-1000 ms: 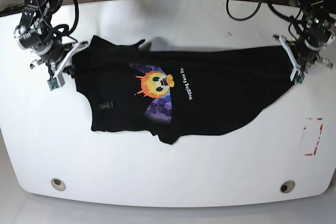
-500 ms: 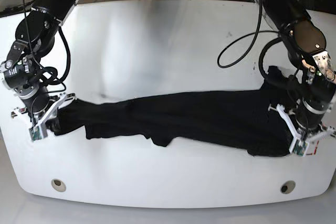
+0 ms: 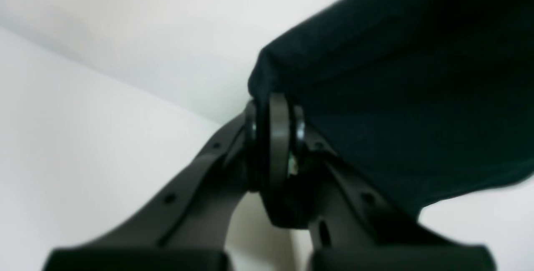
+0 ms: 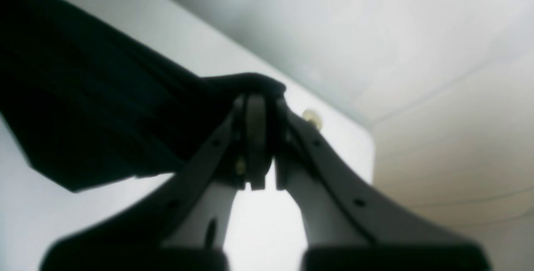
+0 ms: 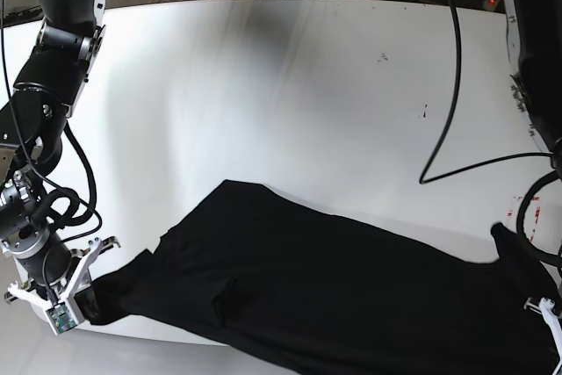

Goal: Fold the T-shirt properly

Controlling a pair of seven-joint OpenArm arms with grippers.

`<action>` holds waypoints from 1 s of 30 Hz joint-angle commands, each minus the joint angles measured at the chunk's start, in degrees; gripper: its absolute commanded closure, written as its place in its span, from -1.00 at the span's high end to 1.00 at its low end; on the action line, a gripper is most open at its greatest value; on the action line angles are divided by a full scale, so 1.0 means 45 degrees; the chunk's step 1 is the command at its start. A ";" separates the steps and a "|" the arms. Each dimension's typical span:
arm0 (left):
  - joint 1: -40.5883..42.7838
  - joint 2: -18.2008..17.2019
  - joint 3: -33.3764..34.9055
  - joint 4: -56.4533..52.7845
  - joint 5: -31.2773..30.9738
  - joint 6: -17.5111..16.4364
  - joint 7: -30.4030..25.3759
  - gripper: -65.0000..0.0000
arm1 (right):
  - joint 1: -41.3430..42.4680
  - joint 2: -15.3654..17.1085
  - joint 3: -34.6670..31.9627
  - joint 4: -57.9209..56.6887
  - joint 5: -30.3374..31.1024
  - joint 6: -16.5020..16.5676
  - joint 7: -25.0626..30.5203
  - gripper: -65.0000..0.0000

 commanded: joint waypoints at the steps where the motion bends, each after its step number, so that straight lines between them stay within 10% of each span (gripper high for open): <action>1: -0.0572 -0.0521 0.0417 0.0197 -0.0315 0.0089 -0.0160 -1.00 | 0.0438 0.0412 0.0090 0.0167 -0.0176 -0.0059 0.0091 -1.00; 30: 1.3084 -0.1361 -0.0599 0.2405 -0.2210 0.0089 -0.0648 -1.00 | -0.7337 -0.1014 0.2513 0.1222 -0.0118 0.0898 0.0110 -1.00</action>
